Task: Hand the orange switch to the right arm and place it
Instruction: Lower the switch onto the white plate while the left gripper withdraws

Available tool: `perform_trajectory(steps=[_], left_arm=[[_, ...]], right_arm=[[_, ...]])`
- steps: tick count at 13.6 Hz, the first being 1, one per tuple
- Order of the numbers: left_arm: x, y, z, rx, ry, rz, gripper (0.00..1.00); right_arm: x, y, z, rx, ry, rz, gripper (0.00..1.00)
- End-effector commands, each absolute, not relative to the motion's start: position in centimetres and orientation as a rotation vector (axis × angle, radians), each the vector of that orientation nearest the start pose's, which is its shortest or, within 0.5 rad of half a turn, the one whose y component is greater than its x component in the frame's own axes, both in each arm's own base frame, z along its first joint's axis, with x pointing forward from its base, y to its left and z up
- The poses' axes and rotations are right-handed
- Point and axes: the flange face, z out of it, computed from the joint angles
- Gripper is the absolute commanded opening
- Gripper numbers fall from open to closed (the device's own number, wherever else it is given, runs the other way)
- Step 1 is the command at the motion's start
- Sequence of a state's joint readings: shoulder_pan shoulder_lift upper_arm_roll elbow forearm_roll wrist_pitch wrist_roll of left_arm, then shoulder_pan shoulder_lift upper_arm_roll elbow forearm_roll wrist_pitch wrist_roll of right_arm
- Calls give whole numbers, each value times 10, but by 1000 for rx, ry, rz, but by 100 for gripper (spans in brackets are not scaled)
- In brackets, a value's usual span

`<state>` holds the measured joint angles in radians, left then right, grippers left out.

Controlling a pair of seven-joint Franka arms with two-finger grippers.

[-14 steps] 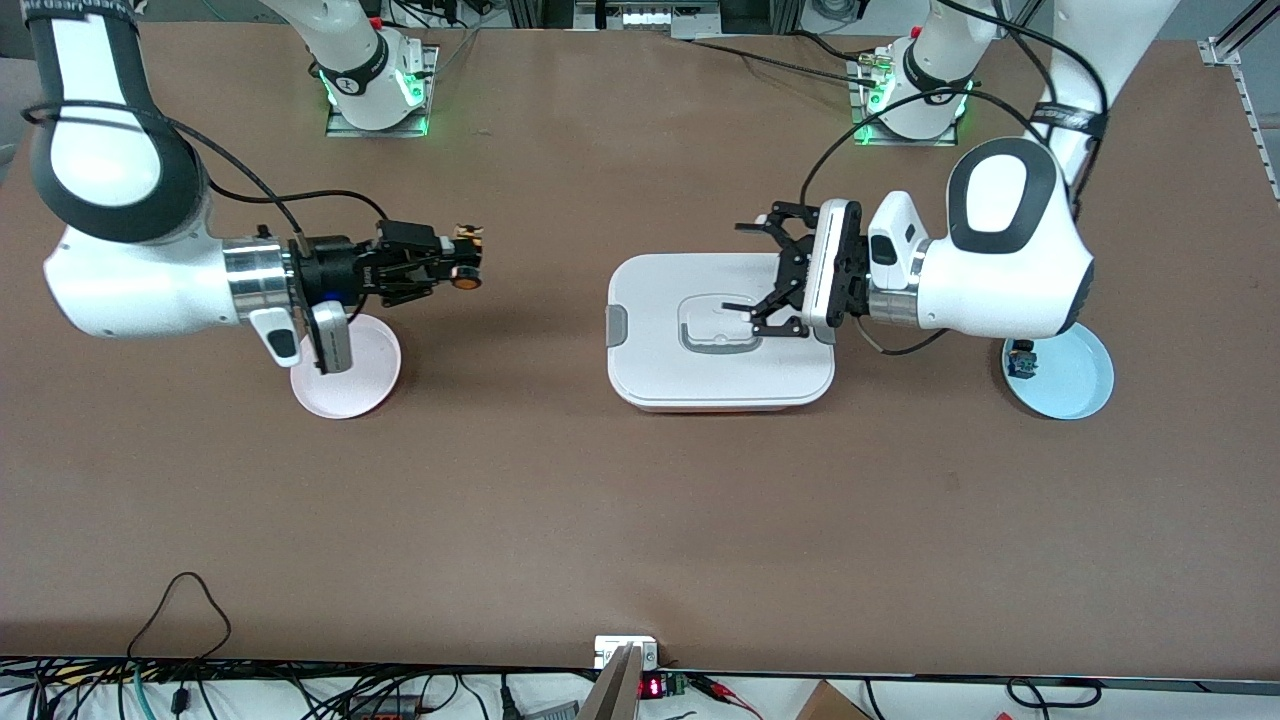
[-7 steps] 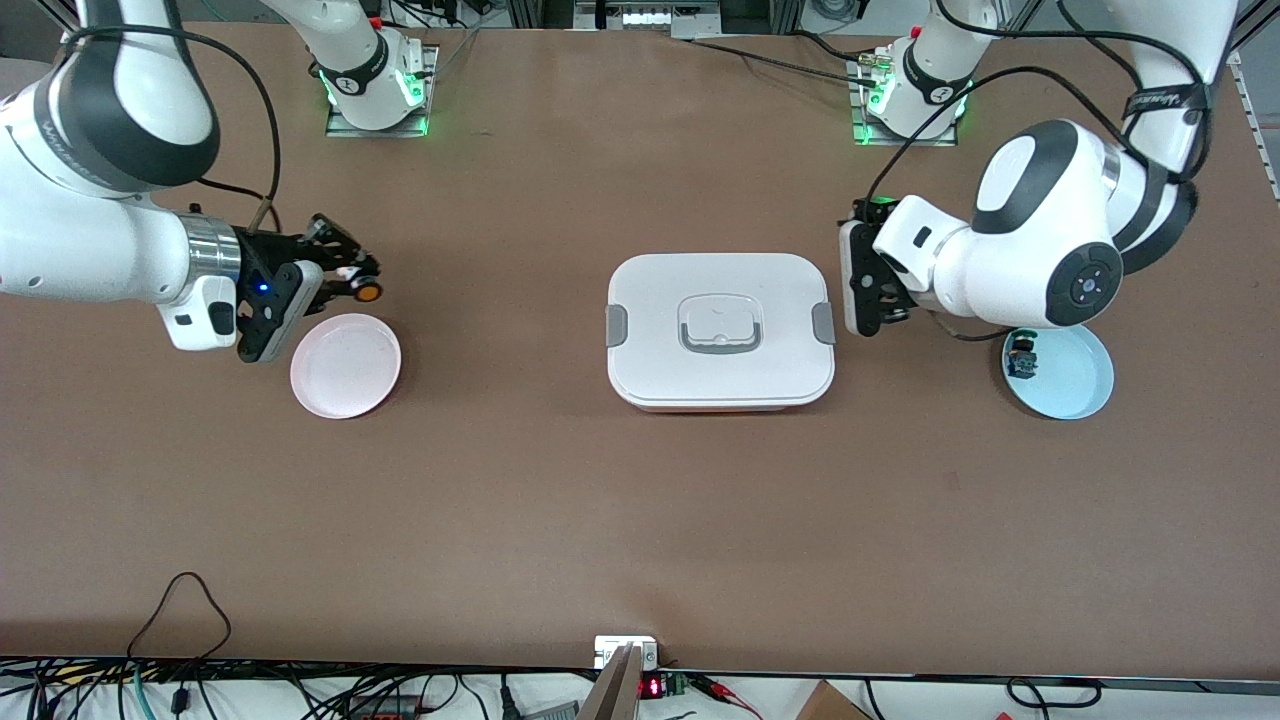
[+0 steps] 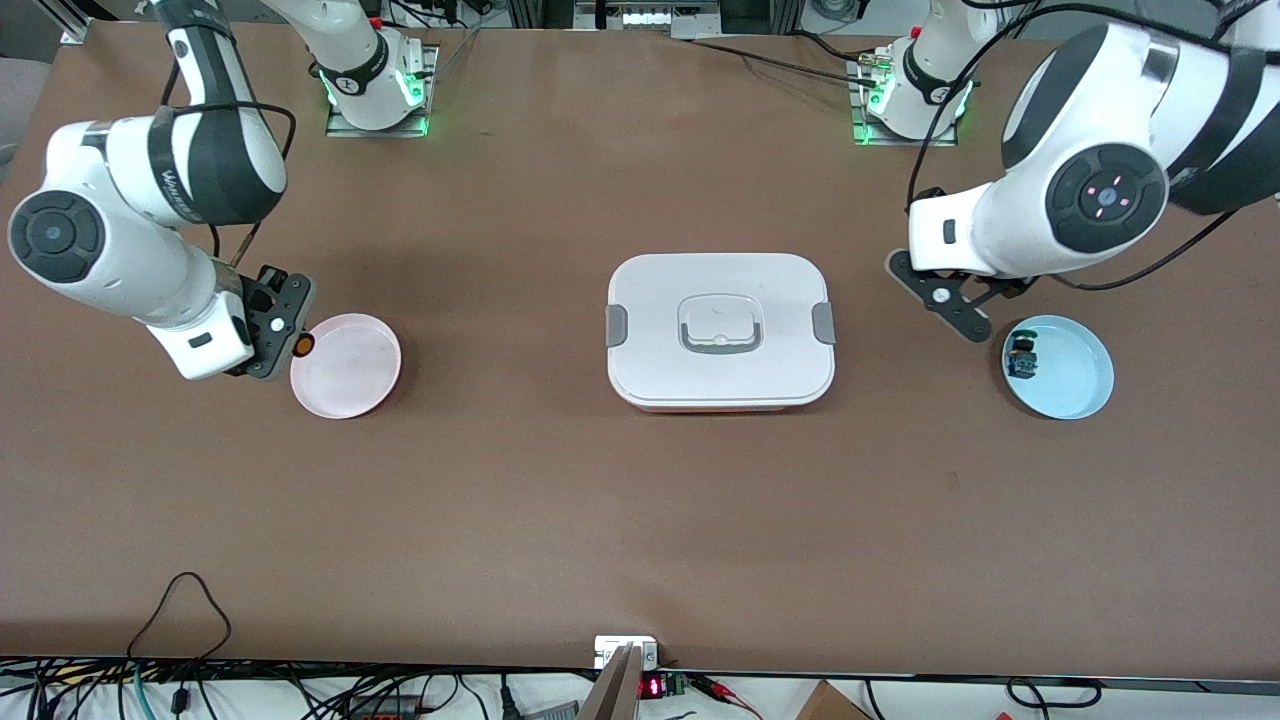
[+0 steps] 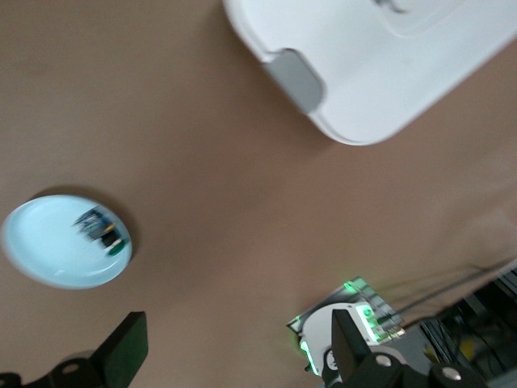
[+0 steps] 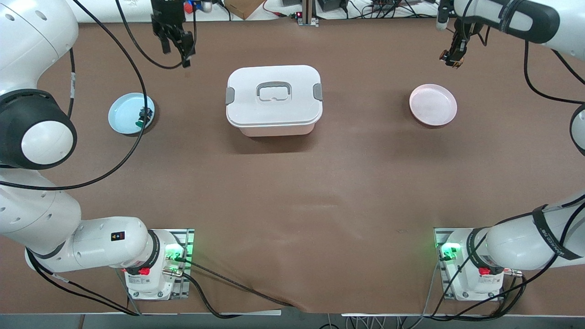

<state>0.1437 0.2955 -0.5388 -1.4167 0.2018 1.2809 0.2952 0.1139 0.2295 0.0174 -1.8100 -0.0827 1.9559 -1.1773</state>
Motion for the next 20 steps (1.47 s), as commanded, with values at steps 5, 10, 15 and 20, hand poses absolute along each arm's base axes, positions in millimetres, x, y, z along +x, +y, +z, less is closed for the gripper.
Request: perform_trajectory(steps=[5, 10, 15, 20], left_arm=[[628, -94, 633, -2889, 670, 85, 100], [667, -66, 597, -2960, 625, -4, 100], [655, -68, 594, -3067, 205, 106, 100], [645, -68, 599, -3061, 121, 153, 100]], right_arm=[[576, 70, 334, -2221, -2283, 152, 0], [556, 52, 267, -2242, -2271, 98, 0], [545, 51, 227, -2222, -2304, 88, 0], [543, 49, 195, -2212, -2322, 74, 0]])
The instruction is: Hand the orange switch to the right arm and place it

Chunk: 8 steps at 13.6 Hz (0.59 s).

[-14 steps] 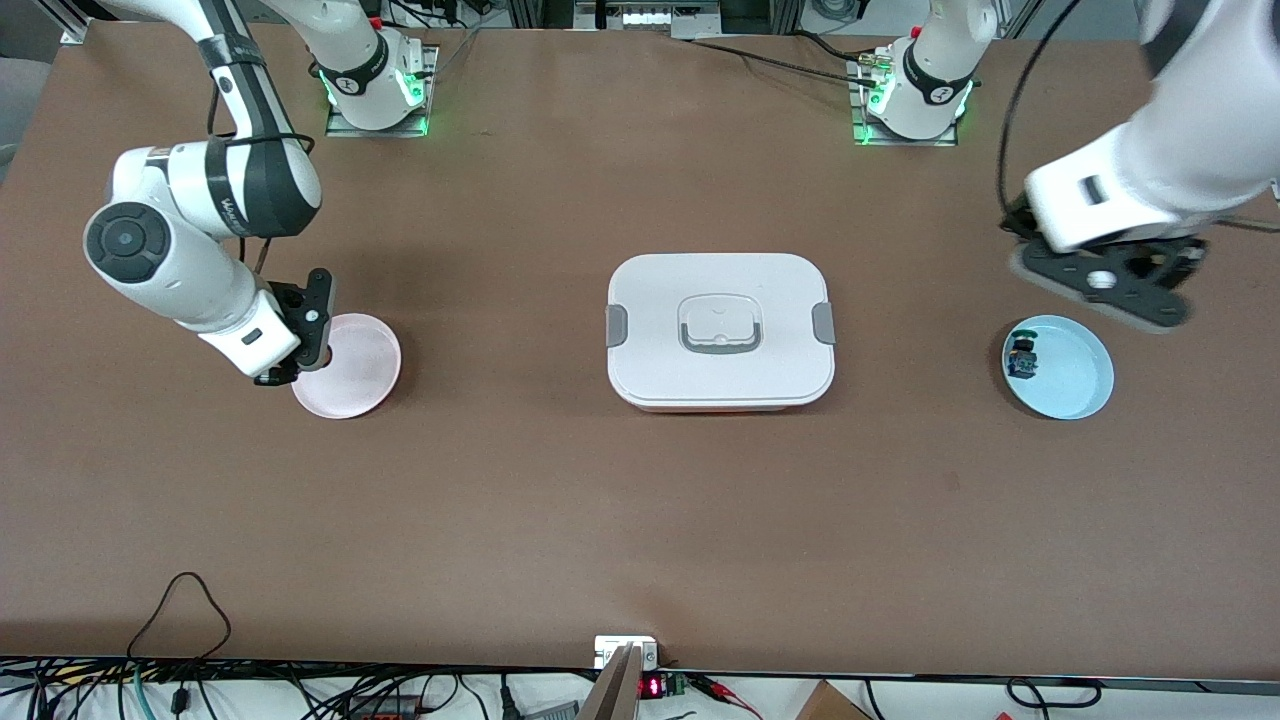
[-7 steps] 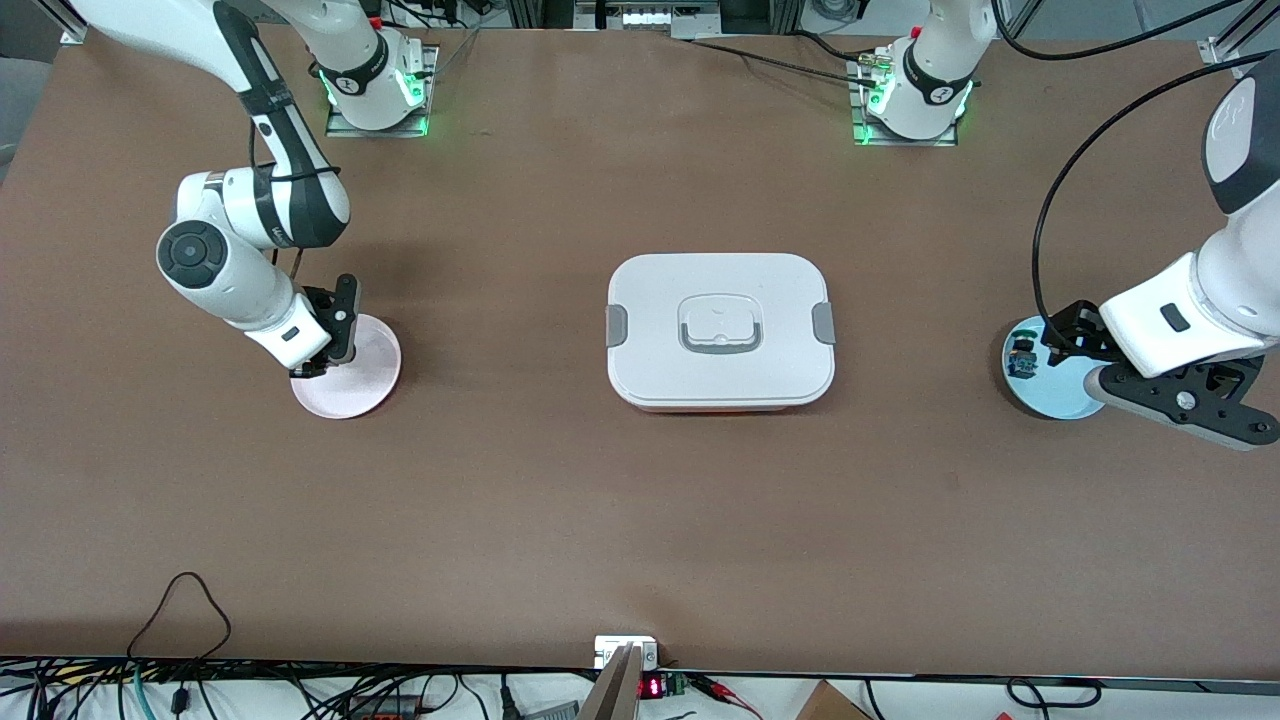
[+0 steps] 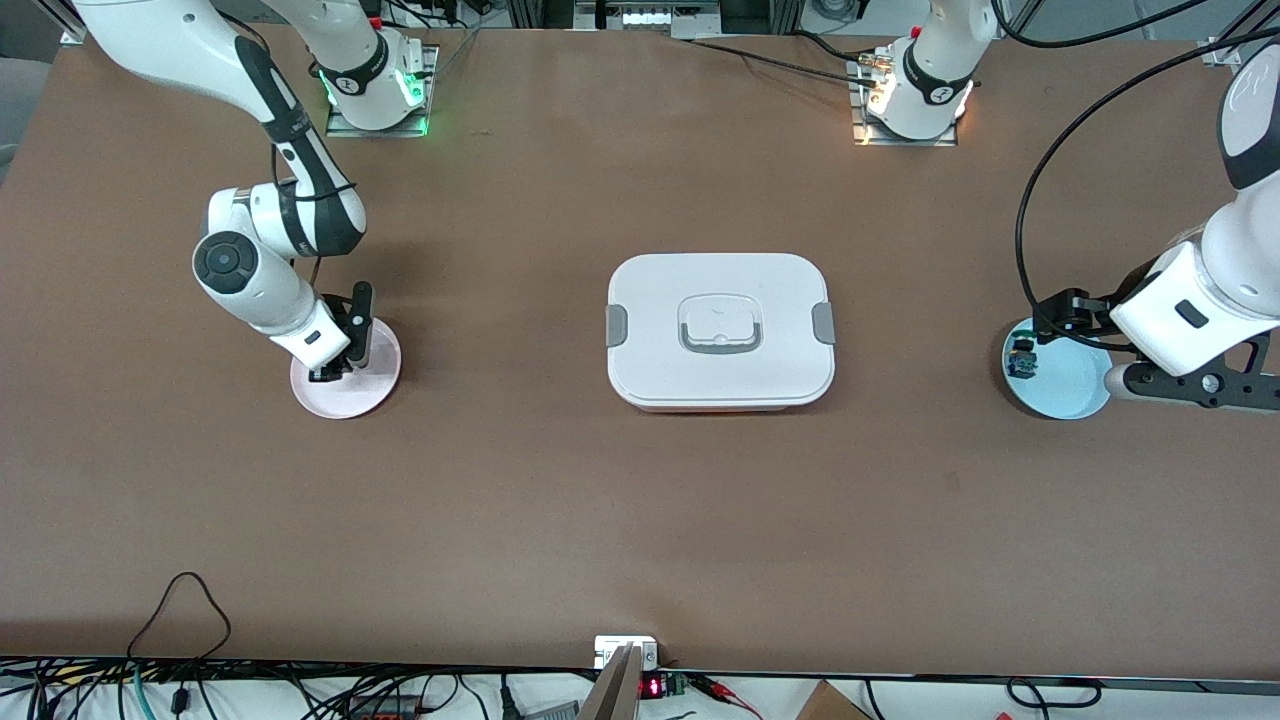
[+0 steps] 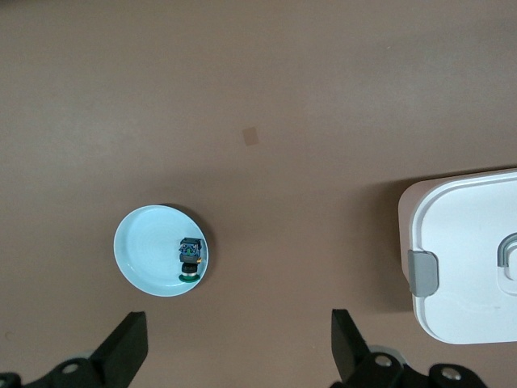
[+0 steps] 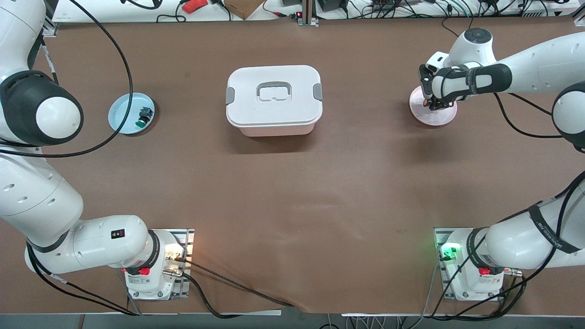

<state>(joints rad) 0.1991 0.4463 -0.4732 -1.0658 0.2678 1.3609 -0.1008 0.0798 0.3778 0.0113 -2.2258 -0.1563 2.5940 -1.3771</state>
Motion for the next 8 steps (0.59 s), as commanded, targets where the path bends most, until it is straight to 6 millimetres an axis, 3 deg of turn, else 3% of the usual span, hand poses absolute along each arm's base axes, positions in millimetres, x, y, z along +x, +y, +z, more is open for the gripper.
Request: perform_trajectory(steps=[1, 2, 3, 4, 5, 6, 7, 8], left_arm=[[646, -65, 598, -3065, 114, 158, 100], [646, -58, 599, -3064, 99, 158, 100], [638, -60, 602, -3058, 108, 161, 100], [624, -58, 598, -3062, 79, 154, 100], [617, -41, 599, -3129, 2, 59, 100], [597, -30, 593, -3157, -66, -5, 100], [580, -35, 591, -3147, -41, -47, 100], [574, -27, 587, -3143, -58, -41, 100]], right_arm=[[544, 45, 195, 2129, 2219, -71, 13], [544, 44, 198, 2148, 2200, -73, 72], [545, 44, 203, 2150, 2194, -68, 100], [547, 44, 214, 2153, 2184, -62, 100], [550, 43, 226, 2154, 2176, -51, 100], [556, 45, 244, 2144, 2165, -25, 100], [562, 45, 266, 2144, 2146, -7, 100], [570, 44, 289, 2157, 2119, -3, 100]])
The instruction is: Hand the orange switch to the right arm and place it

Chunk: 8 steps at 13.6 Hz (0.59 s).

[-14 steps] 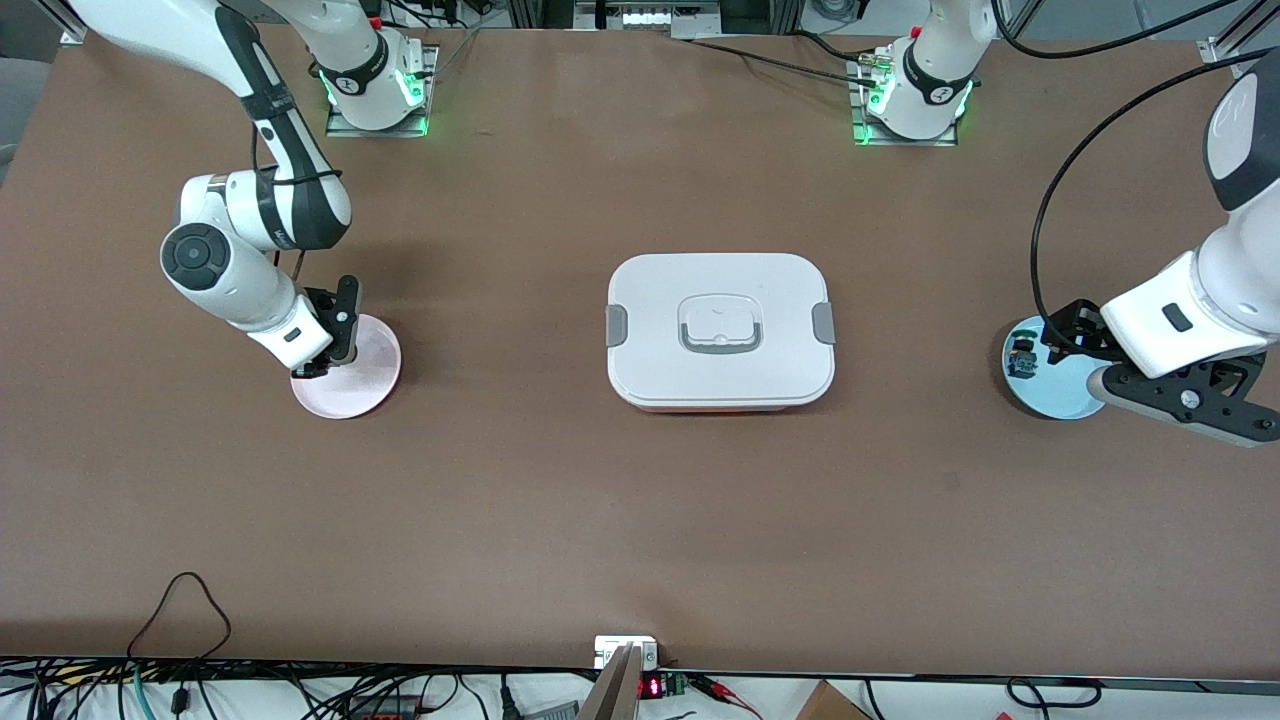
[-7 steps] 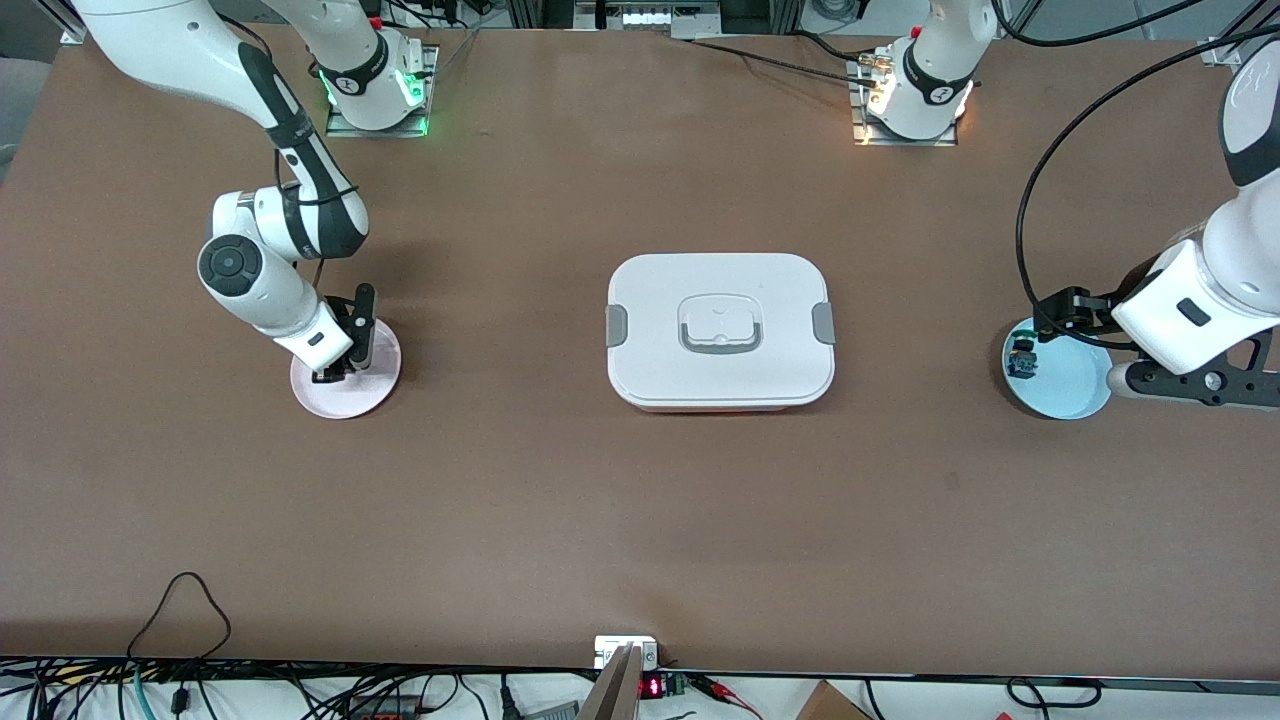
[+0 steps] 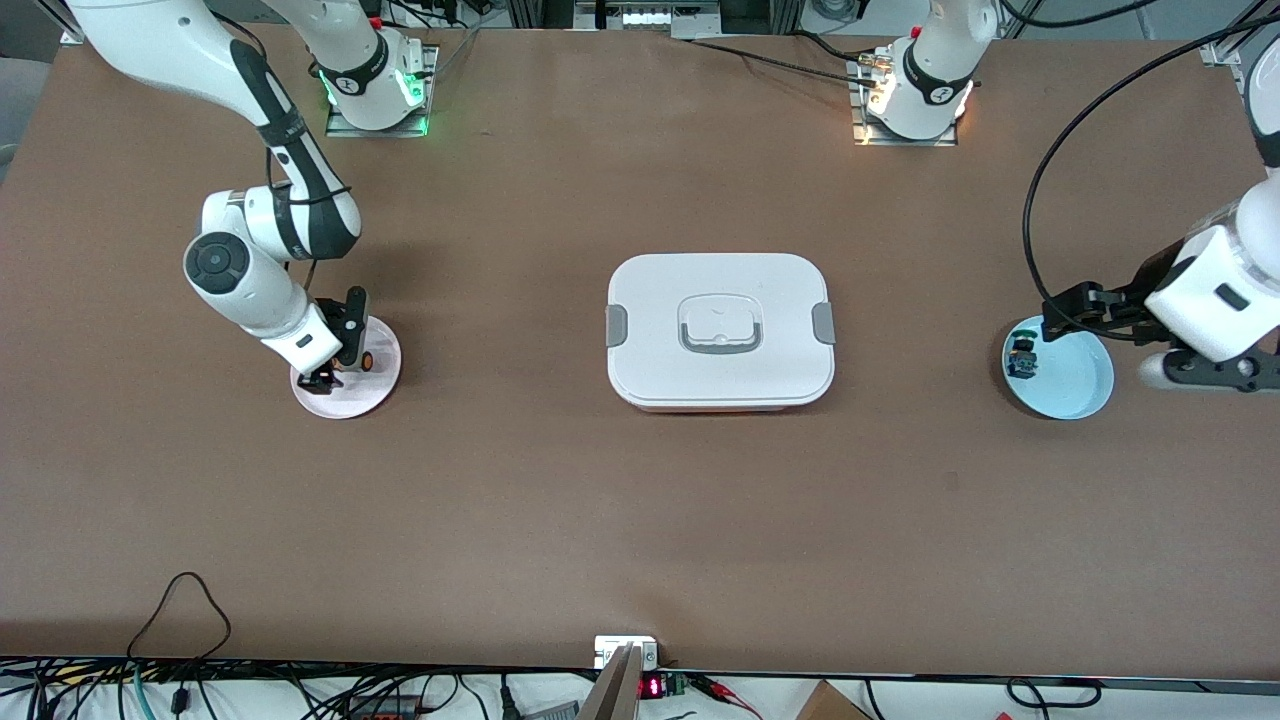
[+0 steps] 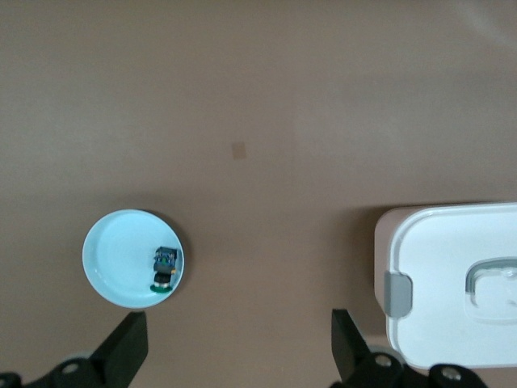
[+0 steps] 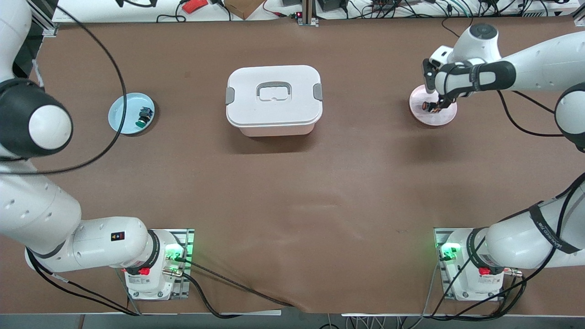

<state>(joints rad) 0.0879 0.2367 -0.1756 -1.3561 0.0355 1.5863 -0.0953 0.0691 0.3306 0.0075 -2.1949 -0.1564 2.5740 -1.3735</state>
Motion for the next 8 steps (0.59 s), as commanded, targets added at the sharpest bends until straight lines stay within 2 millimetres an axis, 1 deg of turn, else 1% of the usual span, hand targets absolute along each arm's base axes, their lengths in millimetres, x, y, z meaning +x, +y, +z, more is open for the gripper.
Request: perform_trajectory(steps=[1, 3, 5, 6, 8], left_arm=[[573, -26, 586, -3142, -60, -34, 100], [572, -23, 584, -3138, -72, -24, 100], [573, -20, 580, -3124, -69, -11, 100], [573, -22, 580, -3098, -52, -14, 100], [573, -26, 584, -3092, -34, -24, 100]], right_arm=[[581, 43, 310, 2176, 2107, -22, 100], [602, 44, 358, 2219, 2085, -36, 100], [619, 46, 406, 2312, 2055, 21, 100], [626, 48, 431, 2347, 2046, 57, 100], [631, 53, 469, 2413, 2021, 116, 100]])
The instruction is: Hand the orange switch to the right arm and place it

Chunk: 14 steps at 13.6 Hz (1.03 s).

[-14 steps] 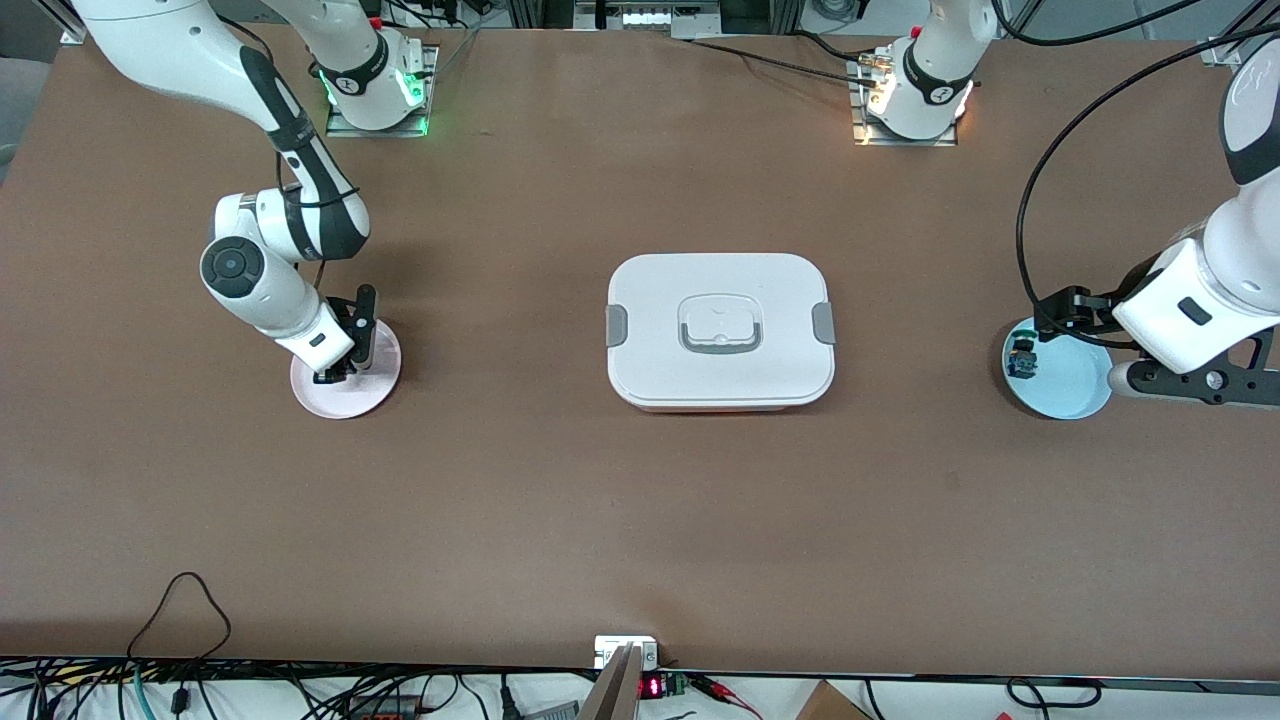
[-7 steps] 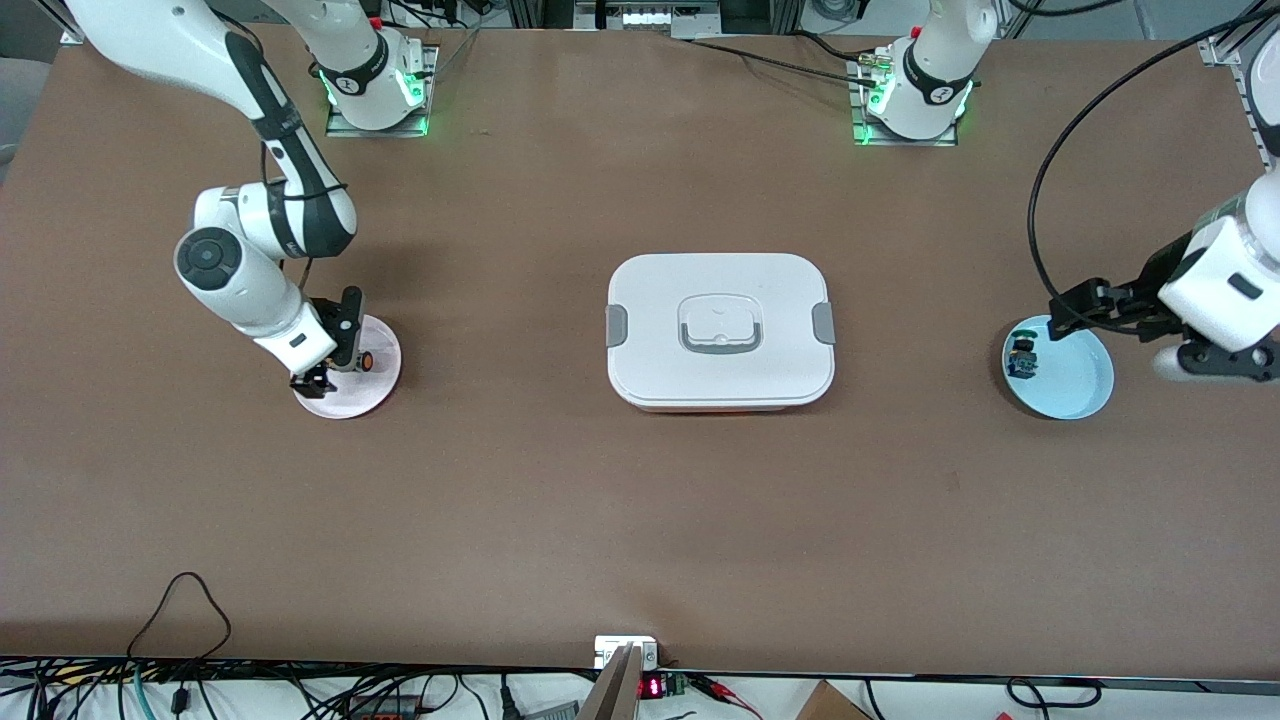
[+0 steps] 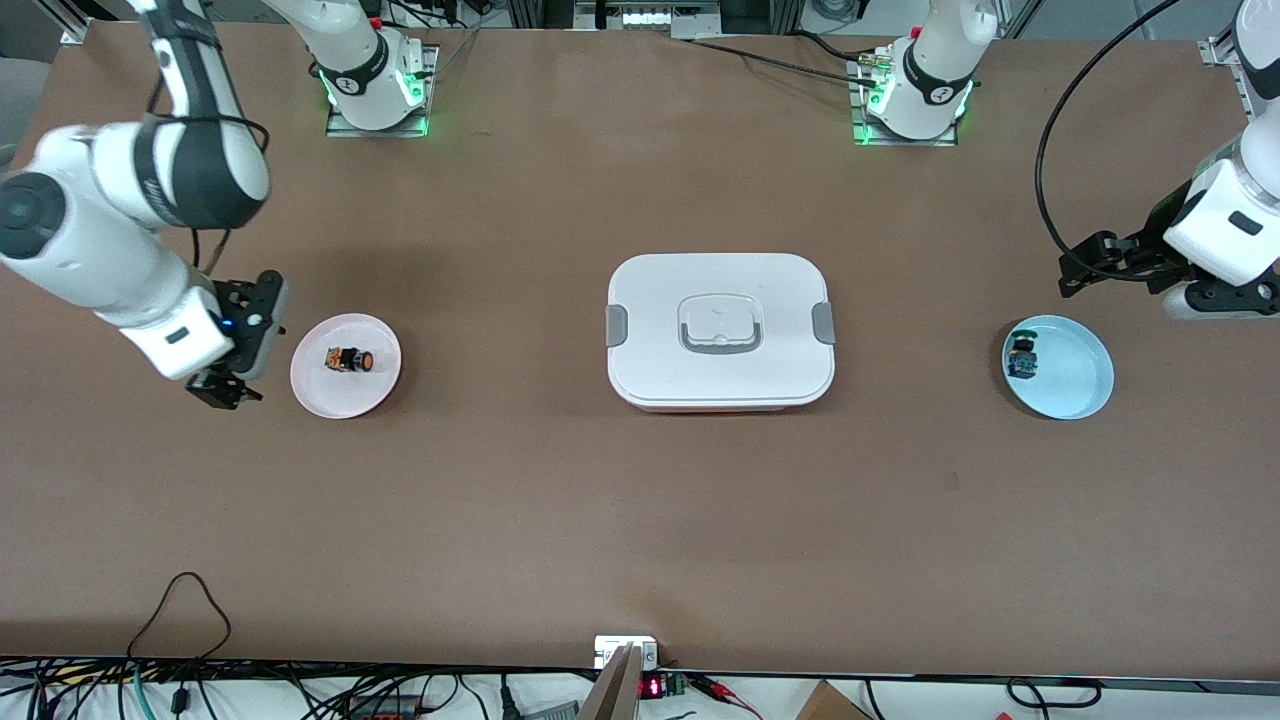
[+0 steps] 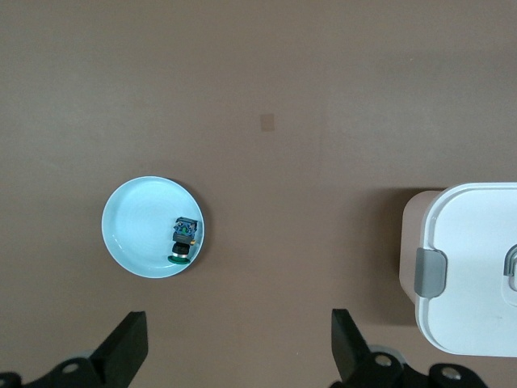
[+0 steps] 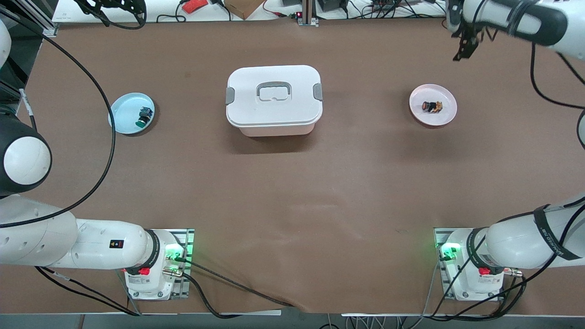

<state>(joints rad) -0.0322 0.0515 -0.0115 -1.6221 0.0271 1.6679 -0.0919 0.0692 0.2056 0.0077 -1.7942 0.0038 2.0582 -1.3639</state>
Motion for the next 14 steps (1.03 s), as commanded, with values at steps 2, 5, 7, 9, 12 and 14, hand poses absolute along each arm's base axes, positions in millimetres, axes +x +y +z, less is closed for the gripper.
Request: perform_trajectory(steps=[2, 5, 7, 9, 12, 14], left_arm=[[572, -31, 584, -3091, 41, -25, 100], [573, -35, 585, -3092, 85, -46, 100], [571, -36, 585, -3092, 89, -37, 100], [571, -35, 586, -3092, 84, -39, 100], [571, -34, 588, -3092, 80, -44, 100], [571, -35, 587, -3092, 82, -39, 100]], right_arm=[[629, 54, 495, -2542, -1831, -158, 100], [619, 61, 500, -2754, -1344, -70, 100], [612, 64, 494, -2878, -978, 40, 100], [604, 66, 489, -2962, -634, 155, 100], [591, 72, 490, -2993, -243, 300, 100], [583, 76, 503, -3008, -205, 319, 100]])
